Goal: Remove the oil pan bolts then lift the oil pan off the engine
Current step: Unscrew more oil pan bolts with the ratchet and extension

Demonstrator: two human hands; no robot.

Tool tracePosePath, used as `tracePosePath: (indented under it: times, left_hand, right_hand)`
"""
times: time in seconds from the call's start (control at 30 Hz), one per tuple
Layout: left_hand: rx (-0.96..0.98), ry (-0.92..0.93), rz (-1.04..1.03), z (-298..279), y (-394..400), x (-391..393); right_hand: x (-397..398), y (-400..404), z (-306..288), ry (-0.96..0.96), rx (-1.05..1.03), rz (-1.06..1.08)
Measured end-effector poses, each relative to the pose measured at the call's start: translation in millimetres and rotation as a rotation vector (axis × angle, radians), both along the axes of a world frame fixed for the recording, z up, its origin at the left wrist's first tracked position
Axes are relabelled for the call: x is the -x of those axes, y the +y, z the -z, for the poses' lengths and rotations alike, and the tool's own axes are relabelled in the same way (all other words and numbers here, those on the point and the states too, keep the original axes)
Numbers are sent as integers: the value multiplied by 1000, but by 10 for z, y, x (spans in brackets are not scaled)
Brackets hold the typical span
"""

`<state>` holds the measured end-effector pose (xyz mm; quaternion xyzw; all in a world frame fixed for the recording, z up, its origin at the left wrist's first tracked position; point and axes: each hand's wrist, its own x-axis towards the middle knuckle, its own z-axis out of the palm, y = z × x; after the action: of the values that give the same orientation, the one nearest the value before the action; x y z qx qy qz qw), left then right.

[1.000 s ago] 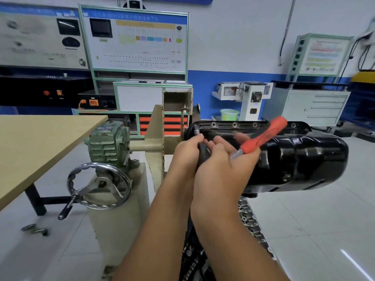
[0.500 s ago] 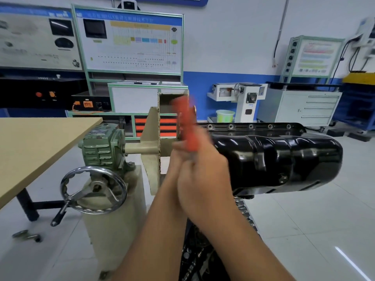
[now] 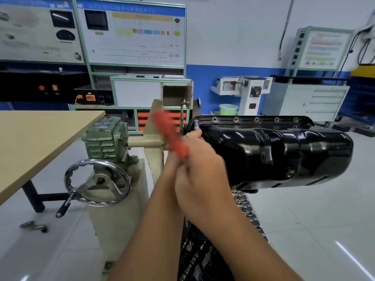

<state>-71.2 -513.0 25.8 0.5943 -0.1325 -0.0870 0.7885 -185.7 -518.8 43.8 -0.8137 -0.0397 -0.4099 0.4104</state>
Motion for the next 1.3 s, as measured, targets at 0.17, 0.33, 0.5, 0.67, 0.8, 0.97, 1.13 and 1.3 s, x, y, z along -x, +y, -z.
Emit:
tracePosePath:
  times: [0.17,0.33,0.5,0.67,0.8,0.97,1.13,1.3]
  left_hand:
    - [6,166,-2,-154,-58,38]
    - [72,130,-306,-100,-105,-86]
    - [27,13,-451,-108,-101,-213]
    - [-275,-392,-565,-167,-194,-190]
    - [-434,-542,-596,-259,-157,-278]
    - [-462,-728,-435,-145,68,-490]
    - [-449,-985,-412,-35,54,-598]
    - [-389,-1062,-476,24,0,-694]
  right_hand:
    - [12,-117,-166,-244,-1495,-3]
    - [196,-255,-238,-128,-1492,-88]
    - [340,-241,-151,-163,-1346,-107]
    - [449,-294,-75,-280,-1223,-74]
    - [531,-409,-64,-256,-1194,-91]
    - [604,-575,-78,-259,-1130,-132]
    - [507,-651,-192,-302,-1076,-165]
    - [360,-642,-293,-258,-1055,-172]
